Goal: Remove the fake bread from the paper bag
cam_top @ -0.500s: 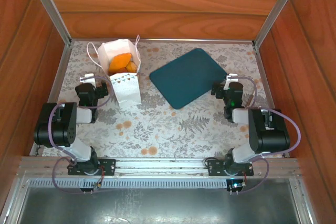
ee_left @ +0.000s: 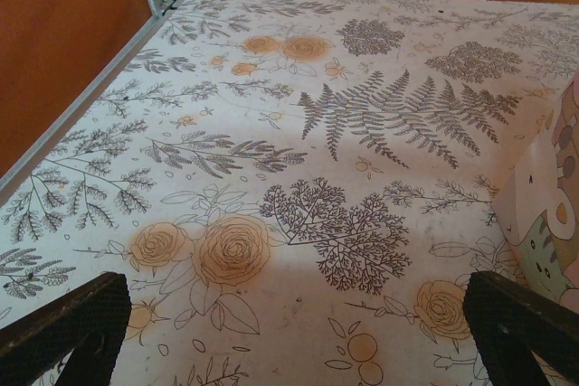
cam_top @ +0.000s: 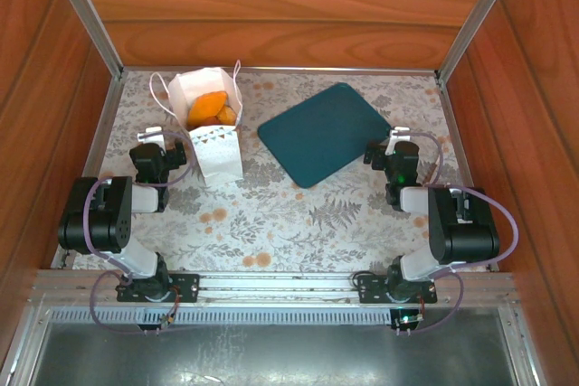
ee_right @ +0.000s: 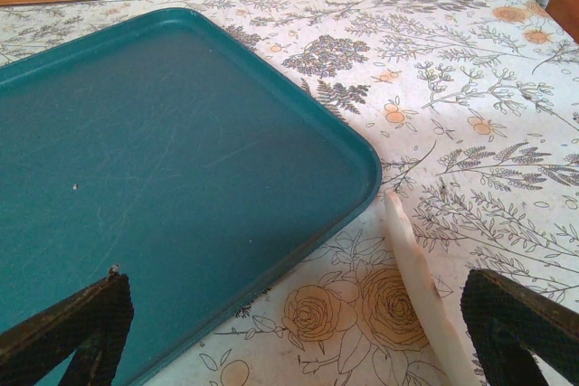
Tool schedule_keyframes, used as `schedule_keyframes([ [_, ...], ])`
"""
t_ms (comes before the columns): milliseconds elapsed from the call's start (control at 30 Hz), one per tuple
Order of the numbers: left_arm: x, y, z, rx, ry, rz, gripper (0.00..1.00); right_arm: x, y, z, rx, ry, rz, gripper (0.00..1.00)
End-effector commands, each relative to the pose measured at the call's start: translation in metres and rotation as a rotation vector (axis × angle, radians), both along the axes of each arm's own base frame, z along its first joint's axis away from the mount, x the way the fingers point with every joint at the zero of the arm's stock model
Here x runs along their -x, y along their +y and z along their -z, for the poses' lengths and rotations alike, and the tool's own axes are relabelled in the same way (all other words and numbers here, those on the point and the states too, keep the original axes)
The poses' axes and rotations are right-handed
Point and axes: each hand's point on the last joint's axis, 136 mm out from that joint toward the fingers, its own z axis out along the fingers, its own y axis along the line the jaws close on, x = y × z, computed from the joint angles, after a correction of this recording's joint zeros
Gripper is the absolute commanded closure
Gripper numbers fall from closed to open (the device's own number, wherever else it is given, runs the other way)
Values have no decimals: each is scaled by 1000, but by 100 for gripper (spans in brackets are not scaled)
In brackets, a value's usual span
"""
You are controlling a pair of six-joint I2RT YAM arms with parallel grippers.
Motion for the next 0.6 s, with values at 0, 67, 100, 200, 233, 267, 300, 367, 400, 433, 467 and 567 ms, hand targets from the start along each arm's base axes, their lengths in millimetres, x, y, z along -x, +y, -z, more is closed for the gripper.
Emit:
schedule_keyframes([
  [0, 1, 1, -6, 11, -22, -3, 0, -5, -1, -3, 9, -7, -6, 0],
  [67, 1, 5, -8, 18, -30, -25, 0, -5, -1, -3, 7, -5, -8, 0],
  [100, 2, 7, -9, 20, -35, -38, 0, -6, -1, -3, 4, -5, -12, 0],
  [200, 7, 12, -14, 20, -51, -63, 0, -6, -1, -4, 1, -7, -14, 0],
  [233, 8, 14, -18, 19, -61, -74, 0, -6, -1, -4, 1, -6, -13, 0],
  [267, 10, 16, -21, 18, -71, -87, 0, -6, -1, -4, 1, -5, -13, 0],
  [300, 13, 18, -25, 17, -83, -100, 0, -5, -1, -4, 2, -6, -13, 0],
  [367, 18, 22, -34, 16, -104, -129, 0, -7, -3, -7, 4, -10, -4, 0],
  [400, 22, 26, -39, 15, -114, -152, 0, -7, -2, -6, -1, 5, -5, 0],
  [433, 26, 30, -44, 16, -124, -181, 0, -6, -2, -5, 0, 7, -6, 0],
  [467, 31, 35, -49, 18, -137, -216, 0, -7, -3, -6, 2, 1, -1, 0],
  [567, 46, 48, -70, 32, -186, -302, 0, -7, -4, -6, 2, 2, 5, 0],
])
